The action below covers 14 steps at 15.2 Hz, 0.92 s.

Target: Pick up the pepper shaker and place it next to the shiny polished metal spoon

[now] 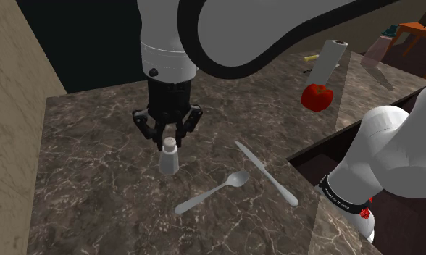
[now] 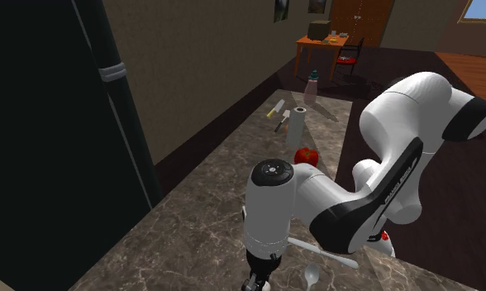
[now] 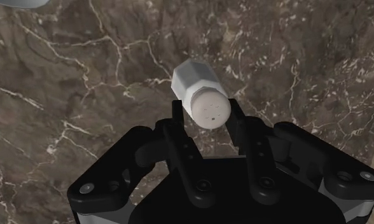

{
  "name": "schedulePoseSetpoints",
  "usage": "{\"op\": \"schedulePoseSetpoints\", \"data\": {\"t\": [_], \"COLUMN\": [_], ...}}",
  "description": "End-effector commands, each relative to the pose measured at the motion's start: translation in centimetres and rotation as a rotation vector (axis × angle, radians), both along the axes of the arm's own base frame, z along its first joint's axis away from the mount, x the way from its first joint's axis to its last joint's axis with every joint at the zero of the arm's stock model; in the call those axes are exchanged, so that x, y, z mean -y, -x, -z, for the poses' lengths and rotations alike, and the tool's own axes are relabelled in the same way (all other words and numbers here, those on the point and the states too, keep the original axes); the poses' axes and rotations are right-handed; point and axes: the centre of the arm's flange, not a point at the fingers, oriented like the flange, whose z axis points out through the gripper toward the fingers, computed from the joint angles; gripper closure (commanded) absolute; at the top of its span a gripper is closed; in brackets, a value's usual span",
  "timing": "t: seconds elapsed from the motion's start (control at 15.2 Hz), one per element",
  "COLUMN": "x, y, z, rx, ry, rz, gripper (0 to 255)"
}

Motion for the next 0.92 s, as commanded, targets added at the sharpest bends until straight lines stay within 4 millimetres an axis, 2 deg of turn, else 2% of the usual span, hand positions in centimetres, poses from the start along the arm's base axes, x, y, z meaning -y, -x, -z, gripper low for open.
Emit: {"op": "schedulePoseSetpoints", "data": {"t": [0.0, 0.26, 0.33, 0.66, 0.86], "x": [0.0, 0.0, 0.0, 0.0, 0.4], "y": [0.0, 0.0, 0.0, 0.0, 0.0], "z": [0.1, 0.1, 0.1, 0.1, -3.9], "rx": [0.000, 0.000, 0.000, 0.000, 0.000], "ry": [0.000, 0.000, 0.000, 0.000, 0.000], "rz": [0.000, 0.000, 0.000, 0.000, 0.000], "gripper": [255, 255, 0, 0, 0]}}
